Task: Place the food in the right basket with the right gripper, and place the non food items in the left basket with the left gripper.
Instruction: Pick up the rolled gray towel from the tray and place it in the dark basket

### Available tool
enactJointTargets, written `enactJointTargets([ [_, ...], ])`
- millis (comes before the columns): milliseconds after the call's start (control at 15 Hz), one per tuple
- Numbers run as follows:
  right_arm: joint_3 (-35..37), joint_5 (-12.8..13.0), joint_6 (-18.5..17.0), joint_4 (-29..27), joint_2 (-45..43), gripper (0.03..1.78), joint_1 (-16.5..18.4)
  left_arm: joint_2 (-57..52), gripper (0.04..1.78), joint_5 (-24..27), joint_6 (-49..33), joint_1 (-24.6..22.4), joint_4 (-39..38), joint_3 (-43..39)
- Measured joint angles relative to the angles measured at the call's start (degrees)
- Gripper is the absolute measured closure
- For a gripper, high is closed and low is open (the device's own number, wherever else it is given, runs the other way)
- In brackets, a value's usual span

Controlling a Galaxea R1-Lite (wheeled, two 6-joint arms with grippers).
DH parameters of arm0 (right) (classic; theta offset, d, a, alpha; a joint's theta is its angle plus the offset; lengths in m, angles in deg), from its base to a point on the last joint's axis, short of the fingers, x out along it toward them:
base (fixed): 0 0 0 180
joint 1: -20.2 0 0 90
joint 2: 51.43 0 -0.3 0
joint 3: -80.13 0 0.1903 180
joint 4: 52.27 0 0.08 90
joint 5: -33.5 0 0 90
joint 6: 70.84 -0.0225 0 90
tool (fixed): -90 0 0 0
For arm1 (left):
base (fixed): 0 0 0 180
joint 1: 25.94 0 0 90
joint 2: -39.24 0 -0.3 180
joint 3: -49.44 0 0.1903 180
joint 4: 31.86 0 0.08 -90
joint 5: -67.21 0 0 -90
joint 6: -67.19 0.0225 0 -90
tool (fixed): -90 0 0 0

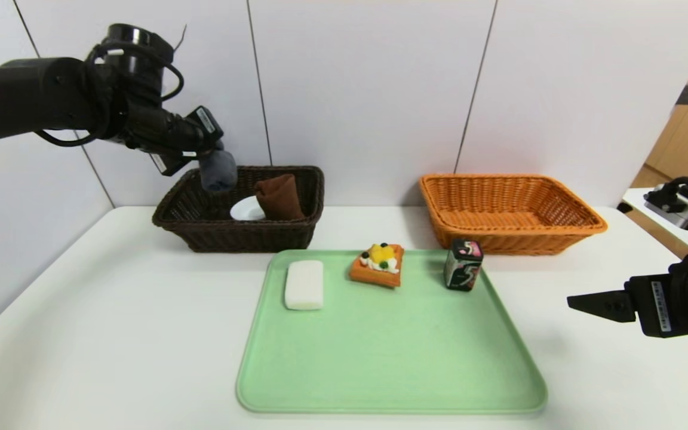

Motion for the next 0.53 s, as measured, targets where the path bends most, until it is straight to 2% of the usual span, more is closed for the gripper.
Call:
enactJointTargets([
  [267,0.0,0.0,0.0,0.0,-0.3,0.11,0.0,5.9,1.56,-0.1,2.8,-1.8,-2.0,0.1],
  [400,-0.5,0.0,-0.1,0.8,-0.4,0.11,-0.1,7.8,1.26,-0.2,3.8,-2.4,-2.1,0.1],
  [533,-1.1,-0.2,-0.5,5.6,-0.5,0.11,-2.3,8.7,0.99,-0.2,3.9,-2.9,-2.1,0.1],
])
